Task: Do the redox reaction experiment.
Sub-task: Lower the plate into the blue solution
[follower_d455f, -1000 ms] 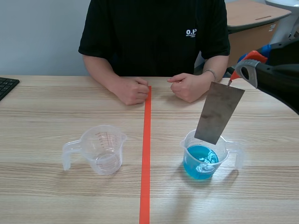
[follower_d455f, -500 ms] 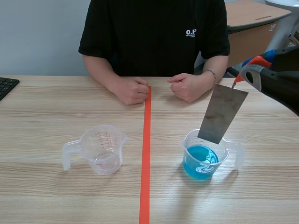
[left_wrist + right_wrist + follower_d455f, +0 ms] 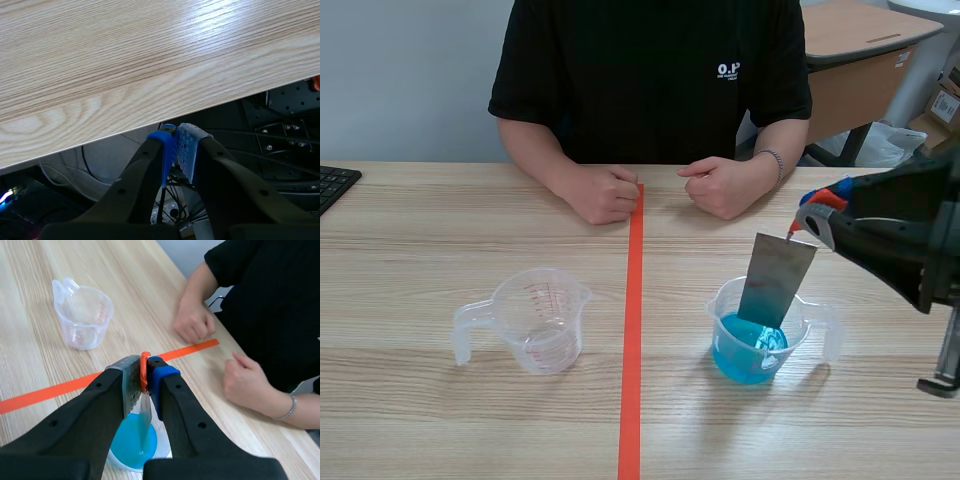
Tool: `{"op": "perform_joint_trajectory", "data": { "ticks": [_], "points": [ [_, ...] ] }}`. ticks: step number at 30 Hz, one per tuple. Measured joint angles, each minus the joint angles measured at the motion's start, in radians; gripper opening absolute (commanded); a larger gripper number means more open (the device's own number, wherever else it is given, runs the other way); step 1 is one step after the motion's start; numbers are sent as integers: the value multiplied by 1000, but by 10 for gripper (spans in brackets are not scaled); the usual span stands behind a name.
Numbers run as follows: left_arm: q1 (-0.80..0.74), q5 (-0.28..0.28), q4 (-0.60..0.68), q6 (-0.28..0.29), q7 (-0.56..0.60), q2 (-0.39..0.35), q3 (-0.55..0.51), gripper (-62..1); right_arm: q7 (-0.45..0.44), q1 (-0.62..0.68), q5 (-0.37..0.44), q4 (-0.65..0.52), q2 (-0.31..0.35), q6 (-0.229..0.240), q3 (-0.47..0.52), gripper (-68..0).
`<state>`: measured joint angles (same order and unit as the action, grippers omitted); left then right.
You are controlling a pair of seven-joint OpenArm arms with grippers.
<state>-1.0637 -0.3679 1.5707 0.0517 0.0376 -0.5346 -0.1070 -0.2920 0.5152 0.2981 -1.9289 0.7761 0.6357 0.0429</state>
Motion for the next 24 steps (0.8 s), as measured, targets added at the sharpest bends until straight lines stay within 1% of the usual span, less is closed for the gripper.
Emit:
{"op": "perform_joint_trajectory", "data": {
  "ticks": [3, 7, 9, 13, 24],
  "points": [
    [0, 0, 0, 0, 0, 0, 0, -568, -21, -28, -25, 39, -2, 0, -36, -660],
    [0, 0, 0, 0, 0, 0, 0, -568, -22, -63, -87, 99, -45, 1, -55, -660],
    [0, 0, 0, 0, 0, 0, 0, -568, -27, -73, -112, 128, -64, 19, -64, -660],
    [0, 0, 0, 0, 0, 0, 0, -568, -59, -77, -156, 164, -83, 27, -72, -660],
    [0, 0, 0, 0, -3, 0, 0, -568, -129, -85, -193, 209, -84, 27, -72, -660]
  ]
}}
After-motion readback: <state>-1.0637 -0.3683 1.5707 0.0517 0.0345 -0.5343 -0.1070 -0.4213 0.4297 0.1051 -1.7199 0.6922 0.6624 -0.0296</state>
